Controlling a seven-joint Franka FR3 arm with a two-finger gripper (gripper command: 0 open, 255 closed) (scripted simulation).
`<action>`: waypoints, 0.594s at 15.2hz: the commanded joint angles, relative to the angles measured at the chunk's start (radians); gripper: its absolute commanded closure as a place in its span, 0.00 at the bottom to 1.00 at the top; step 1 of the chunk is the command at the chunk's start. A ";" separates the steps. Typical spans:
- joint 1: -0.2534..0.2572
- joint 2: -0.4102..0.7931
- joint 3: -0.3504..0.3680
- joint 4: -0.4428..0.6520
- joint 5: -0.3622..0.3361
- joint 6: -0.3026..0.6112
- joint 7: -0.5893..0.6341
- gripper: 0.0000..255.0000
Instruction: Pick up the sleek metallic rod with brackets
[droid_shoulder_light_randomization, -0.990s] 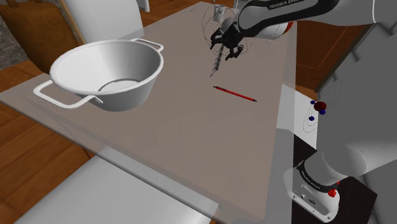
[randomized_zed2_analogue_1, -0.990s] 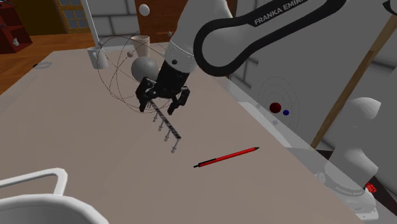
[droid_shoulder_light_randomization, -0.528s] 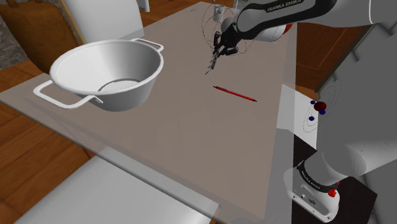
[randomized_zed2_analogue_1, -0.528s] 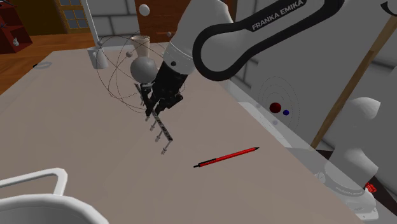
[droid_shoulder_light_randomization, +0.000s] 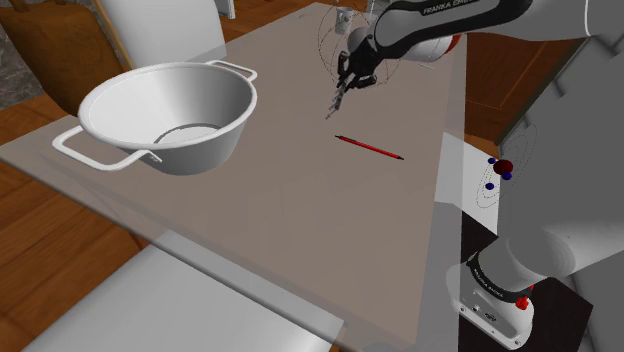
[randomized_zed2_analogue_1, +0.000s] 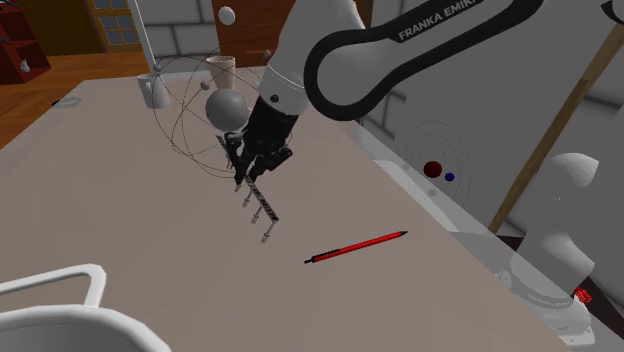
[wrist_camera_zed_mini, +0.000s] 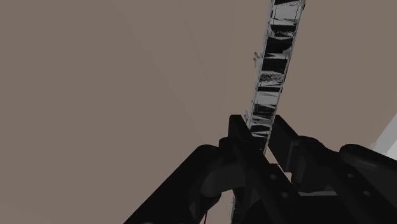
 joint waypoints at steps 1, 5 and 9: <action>-0.004 -0.003 -0.003 0.009 -0.004 -0.031 0.007 1.00; -0.006 -0.020 -0.004 0.044 -0.016 -0.083 0.021 1.00; -0.009 -0.034 -0.005 0.083 -0.026 -0.136 0.034 1.00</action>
